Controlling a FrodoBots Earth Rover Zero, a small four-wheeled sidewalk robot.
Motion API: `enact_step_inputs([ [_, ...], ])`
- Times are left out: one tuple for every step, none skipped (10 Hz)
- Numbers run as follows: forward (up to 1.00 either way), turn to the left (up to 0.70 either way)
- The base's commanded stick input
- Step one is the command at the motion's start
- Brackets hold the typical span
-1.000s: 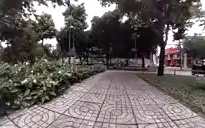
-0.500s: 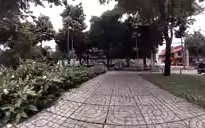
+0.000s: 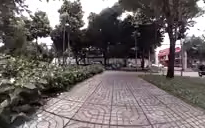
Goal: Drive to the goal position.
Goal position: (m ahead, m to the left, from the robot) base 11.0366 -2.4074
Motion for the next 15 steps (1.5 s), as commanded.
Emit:
enact_step_inputs([
  [1.0, -0.27],
  [1.0, -0.27],
  [1.0, -0.16],
  [1.0, 0.0],
  [1.0, 0.0],
  [1.0, 0.0],
  [1.0, 0.0],
  [1.0, 0.0],
  [1.0, 0.0],
  [1.0, -0.21],
  [1.0, -0.27],
  [1.0, -0.27],
  [1.0, -0.25],
  [1.0, 0.0],
  [1.0, 0.0],
])
